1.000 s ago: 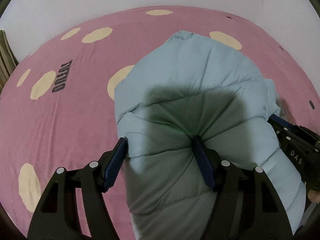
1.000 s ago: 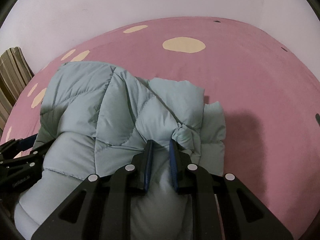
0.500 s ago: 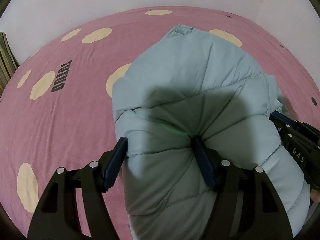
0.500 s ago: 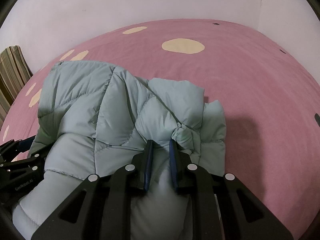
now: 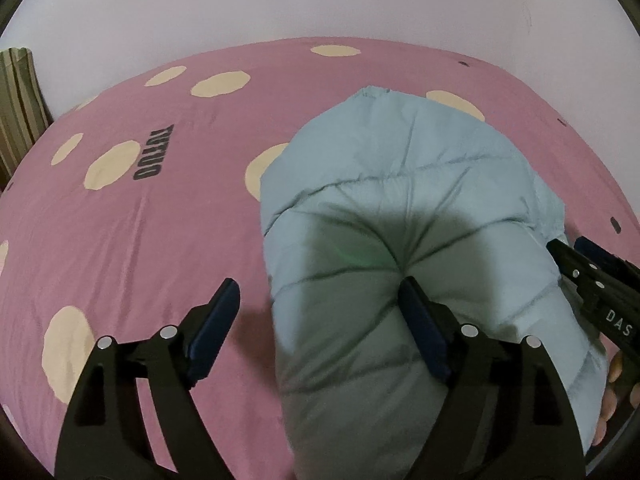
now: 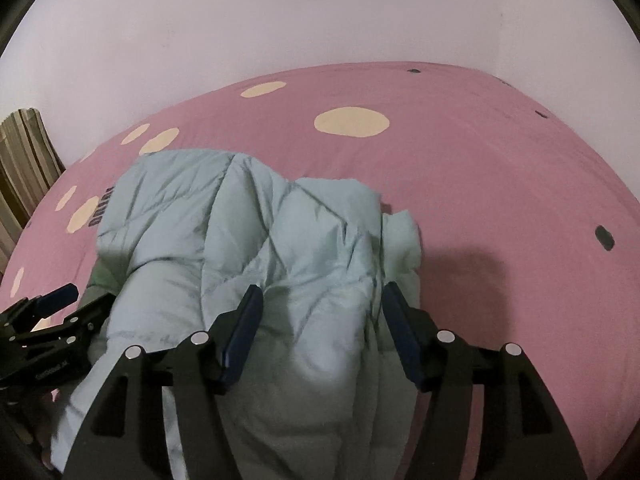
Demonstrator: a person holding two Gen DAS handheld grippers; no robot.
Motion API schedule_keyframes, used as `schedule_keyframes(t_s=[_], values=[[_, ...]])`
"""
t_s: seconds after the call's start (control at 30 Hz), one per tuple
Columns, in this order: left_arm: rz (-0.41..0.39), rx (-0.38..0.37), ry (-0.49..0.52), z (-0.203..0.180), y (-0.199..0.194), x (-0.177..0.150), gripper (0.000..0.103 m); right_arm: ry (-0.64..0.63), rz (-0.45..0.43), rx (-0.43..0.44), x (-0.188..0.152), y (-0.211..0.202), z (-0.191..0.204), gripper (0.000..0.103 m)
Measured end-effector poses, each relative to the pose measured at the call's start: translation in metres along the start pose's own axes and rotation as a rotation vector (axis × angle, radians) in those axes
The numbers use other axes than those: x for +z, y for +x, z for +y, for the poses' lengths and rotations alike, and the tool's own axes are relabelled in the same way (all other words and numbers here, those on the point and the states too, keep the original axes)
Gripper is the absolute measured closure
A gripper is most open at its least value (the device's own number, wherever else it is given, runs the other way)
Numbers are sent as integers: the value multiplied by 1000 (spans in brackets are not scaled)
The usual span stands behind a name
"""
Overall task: Fold large clothes
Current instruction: 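Open both grippers and pull them back from the folded jacket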
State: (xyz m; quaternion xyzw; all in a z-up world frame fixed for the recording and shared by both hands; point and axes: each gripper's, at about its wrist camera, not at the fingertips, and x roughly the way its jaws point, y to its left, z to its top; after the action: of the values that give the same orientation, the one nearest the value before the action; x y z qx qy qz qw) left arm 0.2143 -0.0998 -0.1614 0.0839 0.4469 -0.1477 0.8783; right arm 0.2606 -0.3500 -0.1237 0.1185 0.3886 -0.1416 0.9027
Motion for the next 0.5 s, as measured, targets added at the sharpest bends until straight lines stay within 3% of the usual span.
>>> schedule_keyframes(t_s=[0.3, 0.4, 0.5], values=[[-67, 36, -24, 6, -51, -26, 14, 19, -16, -5, -21, -41, -4, 41], [-86, 54, -35, 8, -66, -37, 11, 9, -29, -1, -29, -57, -3, 33], [-102, 59, -51, 9, -80, -49, 11, 1, -41, 5, -37, -72, -2, 32]])
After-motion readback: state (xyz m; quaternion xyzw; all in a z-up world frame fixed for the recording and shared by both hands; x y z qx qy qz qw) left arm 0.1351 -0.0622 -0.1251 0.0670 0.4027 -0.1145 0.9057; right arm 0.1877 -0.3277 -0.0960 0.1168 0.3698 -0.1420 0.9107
